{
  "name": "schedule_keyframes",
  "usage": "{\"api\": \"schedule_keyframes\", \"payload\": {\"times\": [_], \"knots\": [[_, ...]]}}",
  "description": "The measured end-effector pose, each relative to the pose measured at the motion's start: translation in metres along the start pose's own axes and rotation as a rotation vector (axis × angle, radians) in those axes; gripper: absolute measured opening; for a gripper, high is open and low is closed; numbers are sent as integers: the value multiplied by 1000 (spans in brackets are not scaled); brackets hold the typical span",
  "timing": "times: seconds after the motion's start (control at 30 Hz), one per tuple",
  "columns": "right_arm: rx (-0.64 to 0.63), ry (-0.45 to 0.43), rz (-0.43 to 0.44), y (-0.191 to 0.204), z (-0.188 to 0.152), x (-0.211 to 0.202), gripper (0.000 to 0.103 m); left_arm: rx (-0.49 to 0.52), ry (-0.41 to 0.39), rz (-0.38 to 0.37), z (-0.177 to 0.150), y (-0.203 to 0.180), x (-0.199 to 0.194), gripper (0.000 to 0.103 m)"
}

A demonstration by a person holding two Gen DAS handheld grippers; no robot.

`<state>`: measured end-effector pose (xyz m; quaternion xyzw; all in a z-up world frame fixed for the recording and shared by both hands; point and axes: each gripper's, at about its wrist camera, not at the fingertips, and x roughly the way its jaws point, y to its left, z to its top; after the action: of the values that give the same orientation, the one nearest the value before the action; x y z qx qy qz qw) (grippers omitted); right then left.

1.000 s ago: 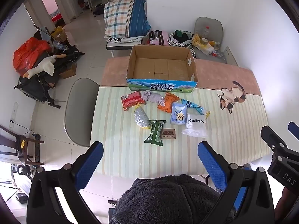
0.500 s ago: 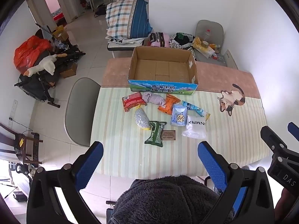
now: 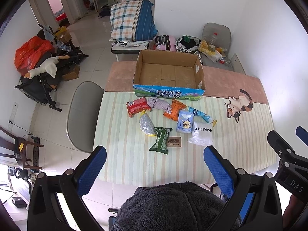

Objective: Organize soft objects

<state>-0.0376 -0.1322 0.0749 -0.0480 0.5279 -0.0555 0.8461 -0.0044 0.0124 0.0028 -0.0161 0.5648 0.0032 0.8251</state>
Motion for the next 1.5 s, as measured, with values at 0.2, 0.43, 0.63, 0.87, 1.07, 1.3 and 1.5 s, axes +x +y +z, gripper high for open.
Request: {"api": "schedule_keyframes", "payload": {"times": [0.2,0.43,0.63,0.87,1.07,1.3,1.5], "knots": [[0,-2,-4,2,0,-1,103,-4,2,-3,3,3,0,103],[-1,-6,-8,5,1,1,103,-7,5,-8,2,7,2,103],[2,-17,-10,6,1,-1,103,-7,1,-7,1,10,2,103],[2,-19,-11,6,0,-2,103,-9,-1,-11,-2,11,2,103],[5,-30,-15,7,-2,-6,103,-5,-9,-13,-4,11,-1,103],[6,-35,-16,7,-3,-7,103,-6,-6,-17,-4,10,-1,103],[4,-39,-17,5,-7,-13,103,0,-5,-22,-1,7,-5,103]]}}
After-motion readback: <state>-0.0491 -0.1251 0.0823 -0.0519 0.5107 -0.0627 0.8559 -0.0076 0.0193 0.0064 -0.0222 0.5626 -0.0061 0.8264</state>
